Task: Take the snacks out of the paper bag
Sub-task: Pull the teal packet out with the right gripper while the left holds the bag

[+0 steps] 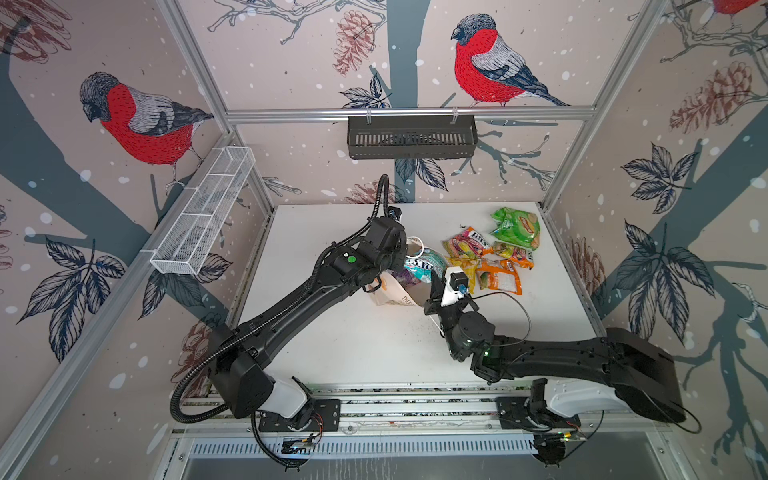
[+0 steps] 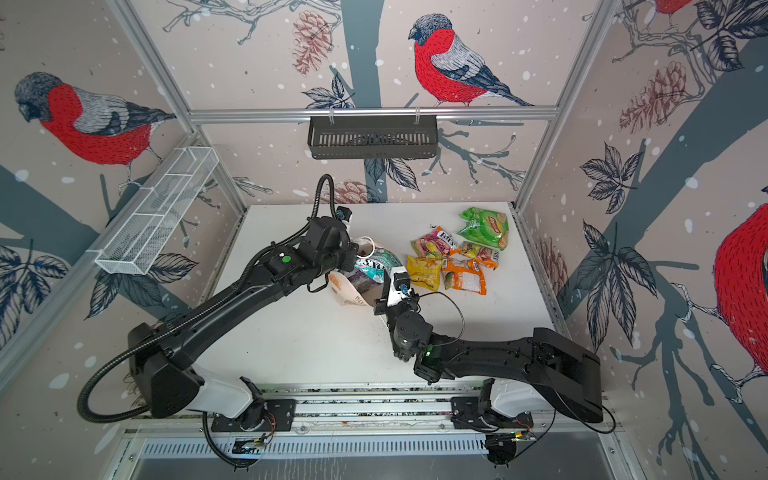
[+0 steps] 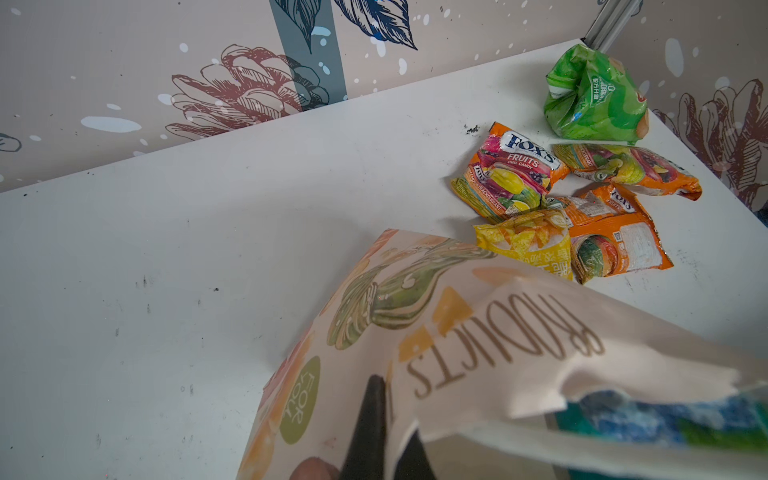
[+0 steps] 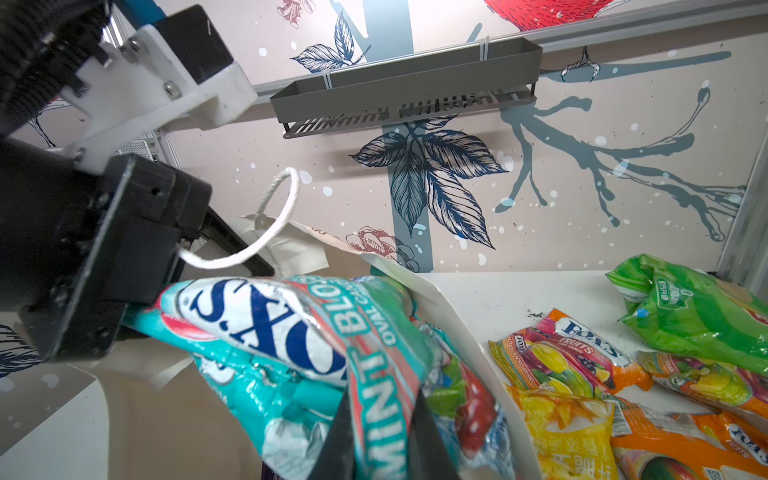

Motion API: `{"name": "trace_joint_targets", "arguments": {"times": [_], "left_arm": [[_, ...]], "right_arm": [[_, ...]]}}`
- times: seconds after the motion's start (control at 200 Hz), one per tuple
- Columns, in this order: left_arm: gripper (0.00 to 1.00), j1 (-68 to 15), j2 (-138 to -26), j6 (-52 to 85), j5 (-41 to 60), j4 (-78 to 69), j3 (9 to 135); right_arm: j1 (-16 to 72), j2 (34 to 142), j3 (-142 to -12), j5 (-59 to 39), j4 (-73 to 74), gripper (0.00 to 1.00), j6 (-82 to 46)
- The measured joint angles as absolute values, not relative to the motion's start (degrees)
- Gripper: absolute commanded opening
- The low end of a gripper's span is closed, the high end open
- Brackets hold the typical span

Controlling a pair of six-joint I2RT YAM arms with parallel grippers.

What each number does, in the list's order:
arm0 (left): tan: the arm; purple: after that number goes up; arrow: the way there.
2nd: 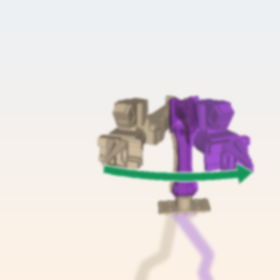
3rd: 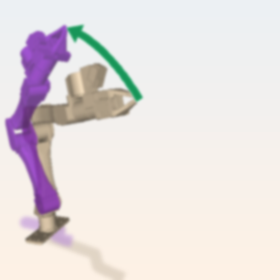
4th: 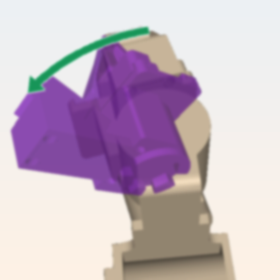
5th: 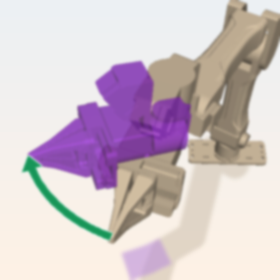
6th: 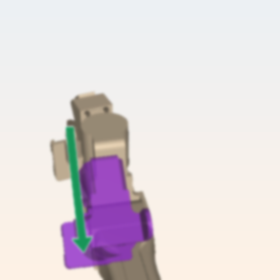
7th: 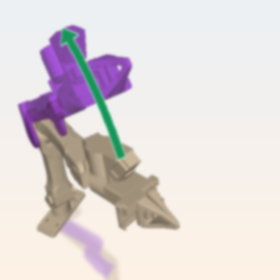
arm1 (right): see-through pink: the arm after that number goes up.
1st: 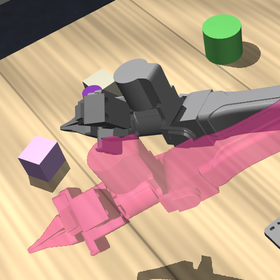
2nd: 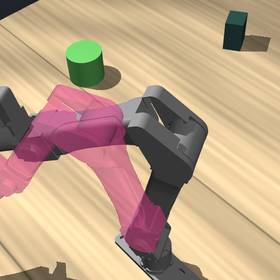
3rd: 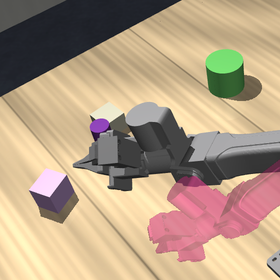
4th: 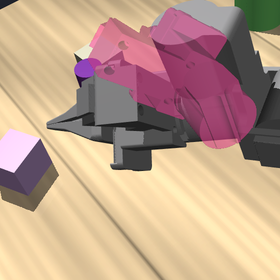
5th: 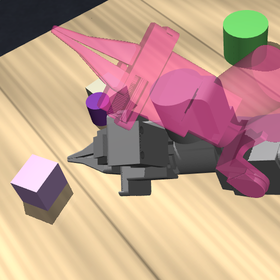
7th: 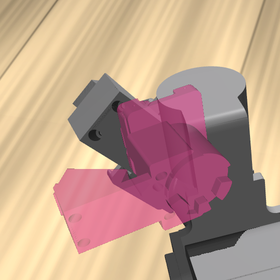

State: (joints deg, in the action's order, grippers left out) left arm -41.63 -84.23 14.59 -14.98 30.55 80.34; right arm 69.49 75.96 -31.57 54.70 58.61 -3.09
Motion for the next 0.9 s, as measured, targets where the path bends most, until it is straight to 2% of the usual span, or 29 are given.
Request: {"name": "trace_joint_targets", "arguments": {"times": [0.125,0.34,0.695,0.901], "left_arm": [[0.0,-41.3,-84.7,14.6,-14.8,30.8,80.9],[0.0,-40.9,-84.1,14.5,-15.3,31.0,80.8],[0.0,-40.6,-84.0,13.1,-14.6,31.0,80.1],[0.0,-39.0,-83.9,12.2,-13.4,30.2,79.9]], "right_arm": [[69.7,76.4,-32.2,54.8,59.9,0.0,-1.5],[67.3,75.2,-40.1,52.3,48.2,0.0,-6.1],[63.6,73.4,-40.8,49.2,43.8,0.0,-9.4],[59.8,71.7,-41.0,41.4,41.1,0.0,-13.9]]}}
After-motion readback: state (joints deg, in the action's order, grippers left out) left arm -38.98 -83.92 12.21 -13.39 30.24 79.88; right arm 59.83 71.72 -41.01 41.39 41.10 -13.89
